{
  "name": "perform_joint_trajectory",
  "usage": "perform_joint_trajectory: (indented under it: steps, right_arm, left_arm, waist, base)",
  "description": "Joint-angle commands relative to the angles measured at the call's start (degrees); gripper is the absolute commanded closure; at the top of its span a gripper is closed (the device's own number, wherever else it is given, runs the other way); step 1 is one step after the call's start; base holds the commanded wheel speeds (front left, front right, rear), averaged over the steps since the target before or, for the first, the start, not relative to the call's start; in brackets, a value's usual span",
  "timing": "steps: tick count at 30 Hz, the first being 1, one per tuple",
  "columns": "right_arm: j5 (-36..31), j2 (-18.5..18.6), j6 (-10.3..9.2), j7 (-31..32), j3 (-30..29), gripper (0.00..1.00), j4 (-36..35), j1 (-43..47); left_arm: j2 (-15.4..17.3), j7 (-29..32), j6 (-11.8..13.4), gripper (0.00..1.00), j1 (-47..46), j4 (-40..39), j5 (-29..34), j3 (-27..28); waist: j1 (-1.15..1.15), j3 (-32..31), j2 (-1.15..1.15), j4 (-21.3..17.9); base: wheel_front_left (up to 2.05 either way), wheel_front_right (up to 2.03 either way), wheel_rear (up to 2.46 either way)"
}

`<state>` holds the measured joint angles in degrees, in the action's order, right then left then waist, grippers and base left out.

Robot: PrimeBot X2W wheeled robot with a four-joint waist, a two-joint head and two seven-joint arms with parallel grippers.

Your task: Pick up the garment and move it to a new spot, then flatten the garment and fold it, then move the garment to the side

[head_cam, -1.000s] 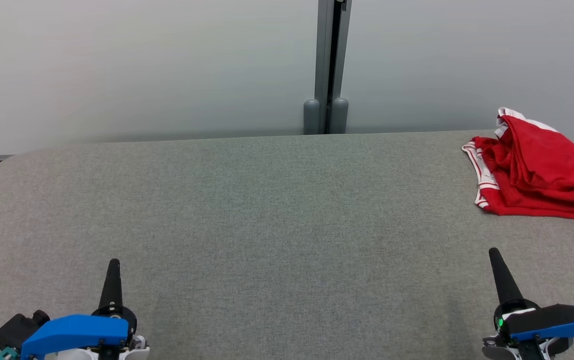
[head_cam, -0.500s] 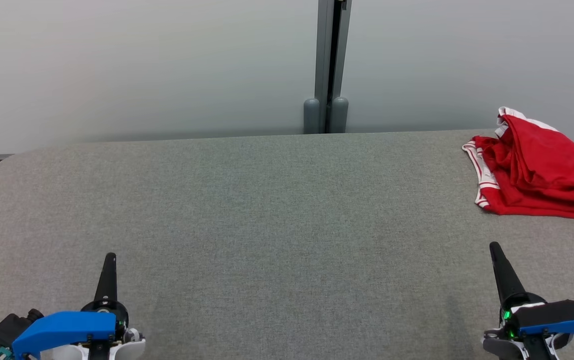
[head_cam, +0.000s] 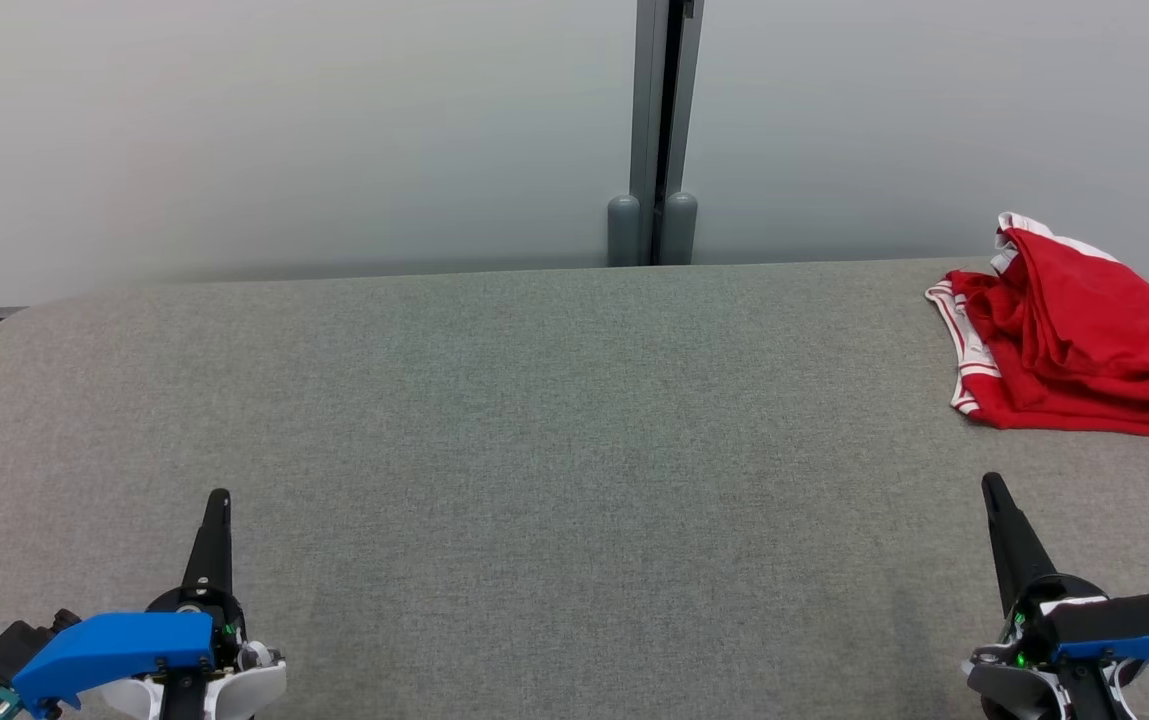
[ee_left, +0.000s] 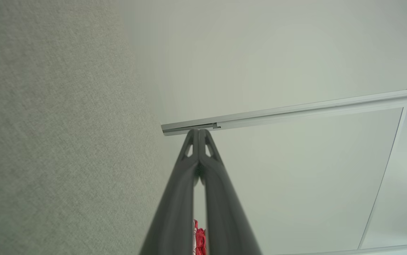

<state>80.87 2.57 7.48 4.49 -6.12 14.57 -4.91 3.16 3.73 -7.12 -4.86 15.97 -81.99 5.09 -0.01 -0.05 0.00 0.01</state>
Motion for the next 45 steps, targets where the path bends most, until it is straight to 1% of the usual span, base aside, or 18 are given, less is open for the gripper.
perform_joint_trajectory:
  steps: [1, 25, 45]
  right_arm:
    - [1.21, 0.46, 0.02, 0.34, -0.21, 1.0, -0.44, -0.95]
    - [11.67, 0.52, 0.02, 2.19, -0.51, 1.0, -0.64, -1.69]
    - [11.61, 0.51, 0.02, 2.21, -0.51, 1.0, -0.63, -1.61]
  left_arm:
    - [-0.08, 0.34, -0.52, 1.0, -1.04, -0.58, -1.01, 0.47]
    - [-0.34, 2.97, -0.59, 1.0, -1.66, -2.14, -10.5, 1.58]
    - [-0.34, 3.02, -0.6, 1.0, -1.65, -2.11, -10.48, 1.57]
  waist:
    - [0.01, 0.01, 0.0, 0.0]
    - [0.01, 0.22, 0.0, -0.01]
    - [0.01, 0.23, 0.0, -0.01]
  base:
    - [0.0, 0.0, 0.0]
    - [0.0, 0.0, 0.0]
    - [0.0, 0.0, 0.0]
